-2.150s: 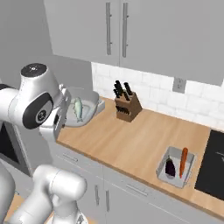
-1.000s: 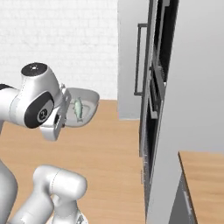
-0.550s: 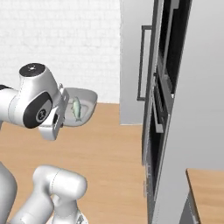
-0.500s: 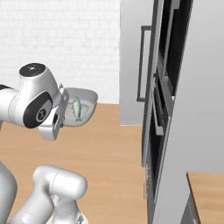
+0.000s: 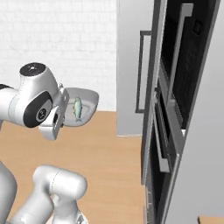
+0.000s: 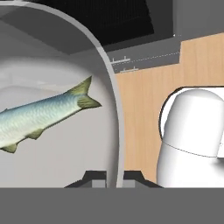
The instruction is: Take the meat container that has the fish and place it on the second highest rack of the freezer. Then take the vegetable container that has the eggplant and carrot and place it on the highest rack of the freezer.
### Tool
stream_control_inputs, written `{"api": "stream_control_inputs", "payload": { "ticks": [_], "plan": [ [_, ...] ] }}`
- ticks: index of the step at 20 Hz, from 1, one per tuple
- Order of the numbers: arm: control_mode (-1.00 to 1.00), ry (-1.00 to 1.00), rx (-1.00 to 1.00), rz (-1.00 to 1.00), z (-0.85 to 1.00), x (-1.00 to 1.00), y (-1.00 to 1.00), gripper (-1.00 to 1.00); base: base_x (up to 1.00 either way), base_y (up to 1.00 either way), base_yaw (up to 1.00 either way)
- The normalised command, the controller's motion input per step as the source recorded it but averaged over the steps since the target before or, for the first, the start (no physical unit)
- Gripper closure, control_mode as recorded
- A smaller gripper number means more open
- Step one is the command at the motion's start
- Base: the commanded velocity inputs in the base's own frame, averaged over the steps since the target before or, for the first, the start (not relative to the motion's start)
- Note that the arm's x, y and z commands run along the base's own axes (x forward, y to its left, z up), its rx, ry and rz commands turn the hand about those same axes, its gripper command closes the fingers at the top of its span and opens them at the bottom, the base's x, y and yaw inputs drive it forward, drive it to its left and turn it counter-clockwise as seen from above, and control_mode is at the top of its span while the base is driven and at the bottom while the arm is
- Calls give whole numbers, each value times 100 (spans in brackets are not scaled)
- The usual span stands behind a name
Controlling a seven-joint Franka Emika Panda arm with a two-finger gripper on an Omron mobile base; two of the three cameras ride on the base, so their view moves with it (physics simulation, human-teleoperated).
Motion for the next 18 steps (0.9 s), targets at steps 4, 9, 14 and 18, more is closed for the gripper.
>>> {"api": "stream_control_inputs", "payload": {
  "ticks": [4,9,14,18],
  "plan": [
    [100,0,0,0,0,0,0,100,84,27,0],
    [100,0,0,0,0,0,0,100,98,34,0],
    [100,0,0,0,0,0,0,100,100,30,0],
    [100,0,0,0,0,0,0,100,100,24,0]
  ]
}}
